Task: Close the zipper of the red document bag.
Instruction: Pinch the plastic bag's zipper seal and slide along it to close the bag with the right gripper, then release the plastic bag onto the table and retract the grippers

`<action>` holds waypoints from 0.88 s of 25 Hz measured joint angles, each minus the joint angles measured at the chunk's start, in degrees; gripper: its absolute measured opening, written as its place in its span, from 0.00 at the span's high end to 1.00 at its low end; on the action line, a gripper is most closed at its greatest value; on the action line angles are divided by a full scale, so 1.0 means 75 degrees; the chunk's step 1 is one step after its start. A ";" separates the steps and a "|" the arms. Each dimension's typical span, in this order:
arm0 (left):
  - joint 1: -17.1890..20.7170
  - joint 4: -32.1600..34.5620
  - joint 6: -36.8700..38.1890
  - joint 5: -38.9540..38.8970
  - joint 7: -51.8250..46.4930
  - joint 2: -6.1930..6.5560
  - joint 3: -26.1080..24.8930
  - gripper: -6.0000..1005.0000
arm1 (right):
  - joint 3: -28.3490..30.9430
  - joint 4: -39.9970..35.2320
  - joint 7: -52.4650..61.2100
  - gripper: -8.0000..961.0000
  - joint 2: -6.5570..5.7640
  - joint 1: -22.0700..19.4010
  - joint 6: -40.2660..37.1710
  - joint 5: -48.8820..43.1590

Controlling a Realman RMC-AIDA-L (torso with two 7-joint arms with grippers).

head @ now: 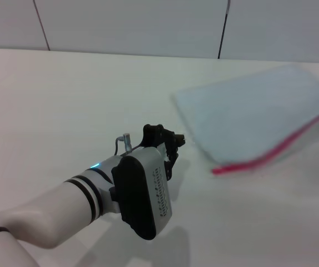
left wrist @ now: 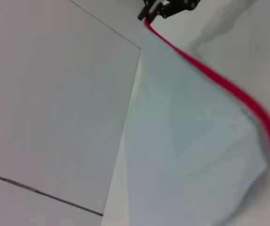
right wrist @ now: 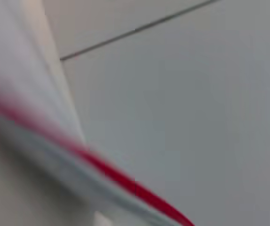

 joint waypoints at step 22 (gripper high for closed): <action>-0.0463 -0.1748 -0.4844 -0.3816 -0.0463 0.0000 -0.0086 0.54 | 0.0042 0.1558 0.4089 0.33 0.0017 0.0053 -0.3350 0.2395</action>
